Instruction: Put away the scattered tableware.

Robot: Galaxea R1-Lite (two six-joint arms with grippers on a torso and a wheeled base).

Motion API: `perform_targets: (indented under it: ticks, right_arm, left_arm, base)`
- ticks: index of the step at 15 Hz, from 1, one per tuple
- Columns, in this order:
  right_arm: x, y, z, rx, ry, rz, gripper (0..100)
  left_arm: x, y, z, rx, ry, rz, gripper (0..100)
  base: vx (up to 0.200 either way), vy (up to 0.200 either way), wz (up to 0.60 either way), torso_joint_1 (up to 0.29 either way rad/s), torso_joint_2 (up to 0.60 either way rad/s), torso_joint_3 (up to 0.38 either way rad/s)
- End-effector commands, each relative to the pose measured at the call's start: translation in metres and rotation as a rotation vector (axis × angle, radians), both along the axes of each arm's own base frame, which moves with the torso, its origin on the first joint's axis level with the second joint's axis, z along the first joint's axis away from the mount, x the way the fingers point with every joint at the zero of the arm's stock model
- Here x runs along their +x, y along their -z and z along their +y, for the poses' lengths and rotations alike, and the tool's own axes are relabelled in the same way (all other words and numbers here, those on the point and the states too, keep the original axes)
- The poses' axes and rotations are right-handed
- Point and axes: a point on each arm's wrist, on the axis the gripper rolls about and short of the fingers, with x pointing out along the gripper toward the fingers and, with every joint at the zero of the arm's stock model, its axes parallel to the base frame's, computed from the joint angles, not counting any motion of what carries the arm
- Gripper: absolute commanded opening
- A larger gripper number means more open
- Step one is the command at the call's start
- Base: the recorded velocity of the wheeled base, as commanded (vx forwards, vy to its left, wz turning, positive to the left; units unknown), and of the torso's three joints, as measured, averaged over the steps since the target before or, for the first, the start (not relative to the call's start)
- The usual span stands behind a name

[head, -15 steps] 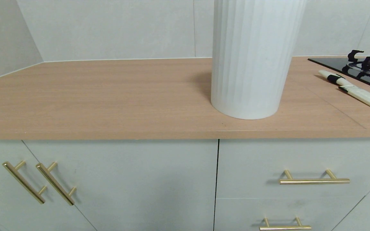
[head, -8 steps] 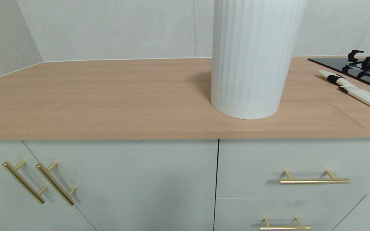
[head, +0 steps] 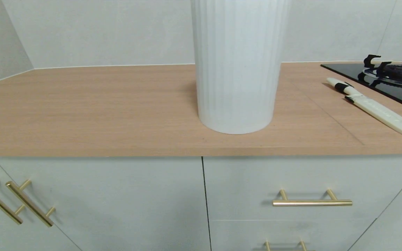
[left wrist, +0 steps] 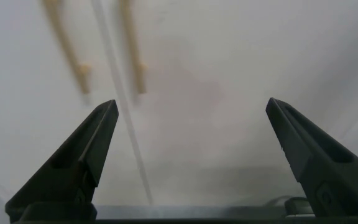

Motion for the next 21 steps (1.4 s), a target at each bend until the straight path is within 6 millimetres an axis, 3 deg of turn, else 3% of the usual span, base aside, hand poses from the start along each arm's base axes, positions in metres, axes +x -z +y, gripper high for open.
perform_targets:
  ticks: [1, 15, 21]
  right_arm:
    - [0.0001, -0.0001, 0.0000, -0.001, -0.001, 0.000, 100]
    - [0.0001, -0.0001, 0.0000, -0.001, -0.001, 0.000, 100]
    - [0.0001, 0.0000, 0.0000, -0.002, -0.002, 0.002, 100]
  left_arm:
    - [0.0000, 0.0000, 0.0000, -0.001, 0.000, 0.001, 100]
    - [0.0000, 0.0000, 0.0000, -0.001, 0.000, 0.001, 100]
    - [0.0000, 0.0000, 0.0000, -0.001, 0.000, 0.001, 100]
  base:
    - [0.000, 0.000, 0.00, 0.000, 0.00, 0.000]
    - [0.000, 0.000, 0.00, 0.000, 0.00, 0.000]
    - [0.000, 0.000, 0.00, 0.093, -0.34, -0.272]
